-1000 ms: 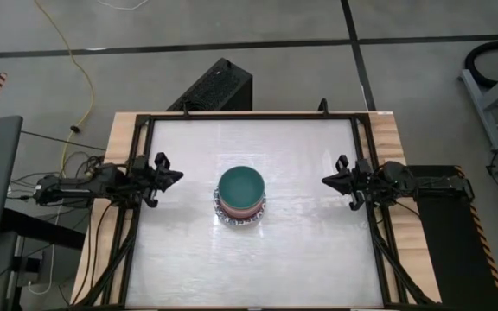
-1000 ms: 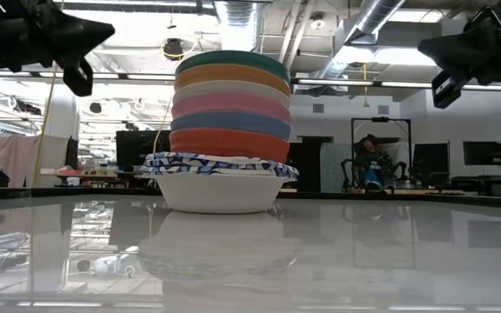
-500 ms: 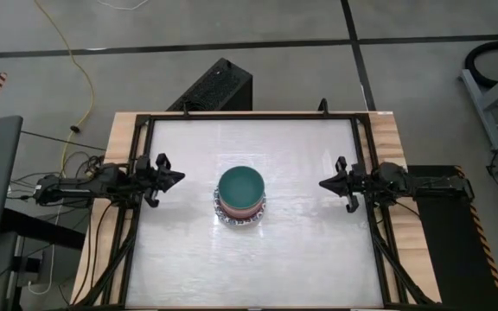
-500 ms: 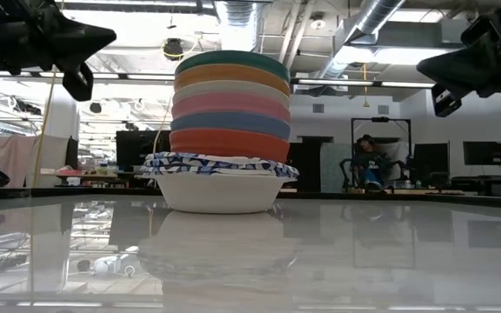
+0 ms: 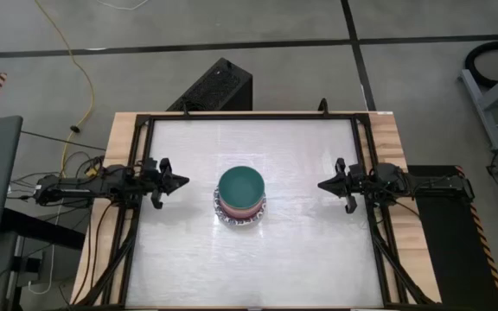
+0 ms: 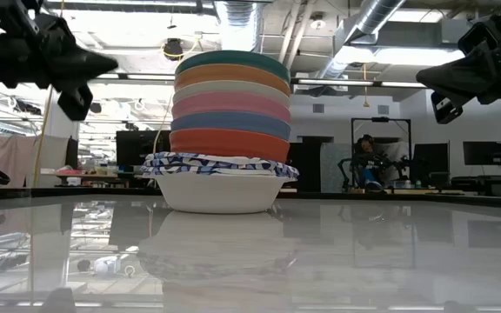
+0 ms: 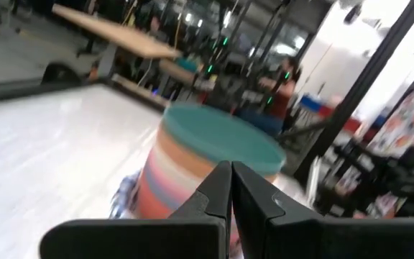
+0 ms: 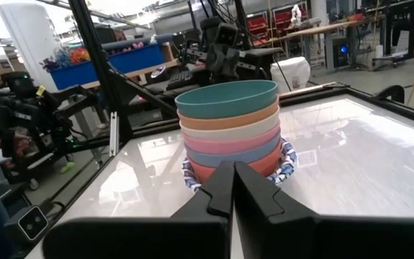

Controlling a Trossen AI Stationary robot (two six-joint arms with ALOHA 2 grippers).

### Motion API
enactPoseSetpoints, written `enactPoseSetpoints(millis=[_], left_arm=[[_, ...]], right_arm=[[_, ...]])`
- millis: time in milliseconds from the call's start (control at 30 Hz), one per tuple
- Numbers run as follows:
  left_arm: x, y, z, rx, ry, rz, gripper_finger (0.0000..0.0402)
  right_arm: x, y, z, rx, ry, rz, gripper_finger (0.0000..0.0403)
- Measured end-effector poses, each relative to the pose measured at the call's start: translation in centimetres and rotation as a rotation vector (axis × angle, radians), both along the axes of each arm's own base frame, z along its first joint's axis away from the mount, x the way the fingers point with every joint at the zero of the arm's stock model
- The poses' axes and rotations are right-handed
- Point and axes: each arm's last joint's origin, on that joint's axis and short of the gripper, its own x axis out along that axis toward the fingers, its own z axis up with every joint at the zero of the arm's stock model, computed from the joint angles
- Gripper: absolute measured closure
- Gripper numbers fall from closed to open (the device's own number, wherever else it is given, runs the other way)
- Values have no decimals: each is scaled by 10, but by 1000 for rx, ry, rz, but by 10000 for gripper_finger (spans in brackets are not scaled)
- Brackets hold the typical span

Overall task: Nest bowls inside each other
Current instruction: Return to Home Position

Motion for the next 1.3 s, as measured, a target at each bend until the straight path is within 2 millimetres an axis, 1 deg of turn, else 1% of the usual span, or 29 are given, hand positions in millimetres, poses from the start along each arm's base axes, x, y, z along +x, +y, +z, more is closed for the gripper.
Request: enactPoseSetpoints(millis=[167, 267, 1300], left_arm=[[1, 0, -15, 0, 157, 0, 401], [2, -1, -17, 4, 179, -22, 401], [2, -1, -17, 6, 184, -28, 401]], right_arm=[[0, 0, 0, 0, 5, 0, 369], [0, 0, -1, 2, 6, 0, 369], [0, 0, -1, 1, 10, 0, 369]])
